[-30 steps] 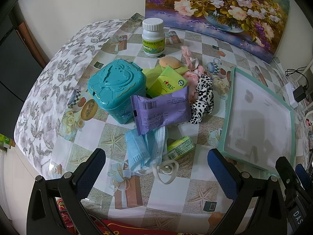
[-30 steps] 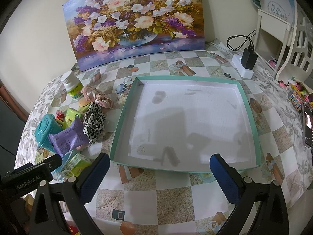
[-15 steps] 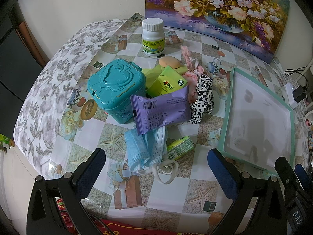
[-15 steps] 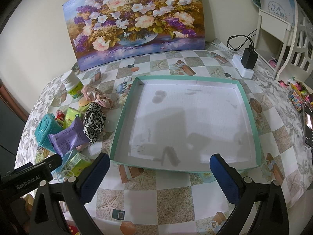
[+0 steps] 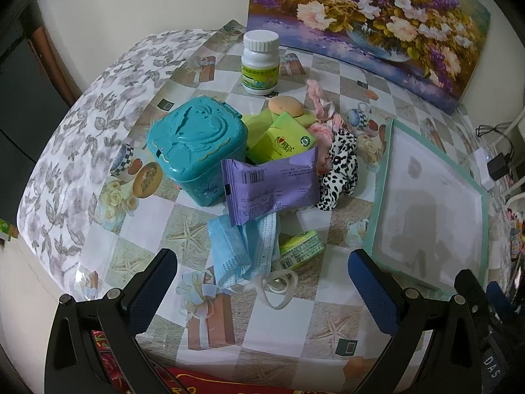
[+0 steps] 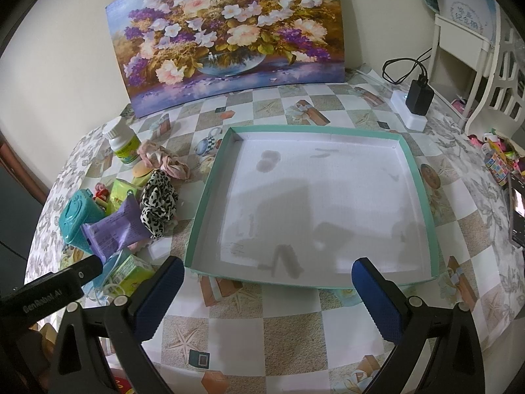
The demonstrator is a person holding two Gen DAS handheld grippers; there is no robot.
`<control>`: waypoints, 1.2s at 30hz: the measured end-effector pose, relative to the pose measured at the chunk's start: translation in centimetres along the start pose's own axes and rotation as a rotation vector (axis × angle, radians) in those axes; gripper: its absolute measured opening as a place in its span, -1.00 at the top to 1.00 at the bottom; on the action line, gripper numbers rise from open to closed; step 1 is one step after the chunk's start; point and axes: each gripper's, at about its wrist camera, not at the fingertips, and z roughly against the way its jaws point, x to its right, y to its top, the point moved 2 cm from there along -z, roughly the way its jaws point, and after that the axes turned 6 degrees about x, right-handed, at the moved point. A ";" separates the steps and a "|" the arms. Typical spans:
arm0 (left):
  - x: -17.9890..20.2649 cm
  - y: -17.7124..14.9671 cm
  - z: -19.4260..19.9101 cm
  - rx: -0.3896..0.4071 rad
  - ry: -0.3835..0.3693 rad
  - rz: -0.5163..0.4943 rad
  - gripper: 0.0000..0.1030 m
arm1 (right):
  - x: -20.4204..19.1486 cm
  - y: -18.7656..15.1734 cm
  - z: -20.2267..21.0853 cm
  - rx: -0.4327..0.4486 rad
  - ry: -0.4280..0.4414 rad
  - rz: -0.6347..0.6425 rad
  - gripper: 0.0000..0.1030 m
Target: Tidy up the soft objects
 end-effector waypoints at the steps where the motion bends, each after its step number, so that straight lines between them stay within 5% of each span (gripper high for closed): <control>1: -0.2 0.1 0.0 0.006 -0.012 0.015 -1.00 | 0.0 0.0 0.0 0.000 0.000 0.001 -1.00; 6: -2.3 0.8 0.2 0.047 -0.002 0.095 -1.00 | -1.4 0.0 0.0 -0.002 0.034 0.033 -1.00; 12: -4.9 1.1 -0.7 0.032 -0.047 0.219 -1.00 | -5.6 -0.1 -0.9 -0.053 0.174 0.118 -1.00; 20: -5.9 0.5 -3.2 -0.106 -0.062 0.269 -1.00 | -10.5 -1.4 -4.1 -0.194 0.280 0.182 -1.00; 28: -6.5 0.1 -5.9 -0.199 -0.049 0.310 -0.99 | -11.8 -2.8 -6.5 -0.284 0.292 0.213 -1.00; 36: -6.6 -0.1 -8.7 -0.275 -0.078 0.345 -0.59 | -12.2 -2.8 -7.3 -0.297 0.313 0.207 -1.00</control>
